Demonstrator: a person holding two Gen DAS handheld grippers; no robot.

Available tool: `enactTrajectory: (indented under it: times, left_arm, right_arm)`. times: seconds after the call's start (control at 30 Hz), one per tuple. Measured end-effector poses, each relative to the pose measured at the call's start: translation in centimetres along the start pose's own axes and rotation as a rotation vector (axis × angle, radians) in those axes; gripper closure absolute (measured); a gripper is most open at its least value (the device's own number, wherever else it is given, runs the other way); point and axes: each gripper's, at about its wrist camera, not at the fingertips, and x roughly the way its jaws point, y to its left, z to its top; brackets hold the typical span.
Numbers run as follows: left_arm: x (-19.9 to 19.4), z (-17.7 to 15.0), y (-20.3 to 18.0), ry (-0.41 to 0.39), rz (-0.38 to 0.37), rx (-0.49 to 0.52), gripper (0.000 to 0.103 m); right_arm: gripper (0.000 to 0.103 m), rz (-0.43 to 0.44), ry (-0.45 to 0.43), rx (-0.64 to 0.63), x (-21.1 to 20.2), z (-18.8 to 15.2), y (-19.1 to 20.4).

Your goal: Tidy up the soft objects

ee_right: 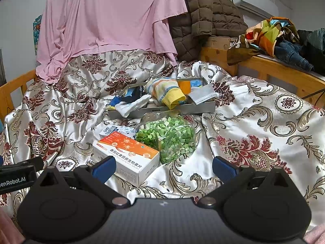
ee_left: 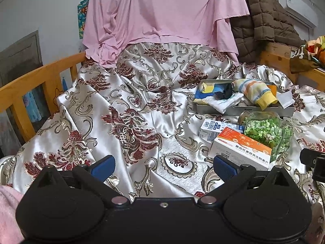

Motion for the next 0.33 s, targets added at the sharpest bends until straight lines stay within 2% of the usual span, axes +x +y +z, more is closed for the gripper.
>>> enactTrajectory:
  times: [0.33]
  left_arm:
    - [0.11, 0.05, -0.06, 0.013, 0.002, 0.007, 0.001]
  right_arm:
    - [0.000, 0.001, 0.001, 0.000, -0.04, -0.02, 0.00]
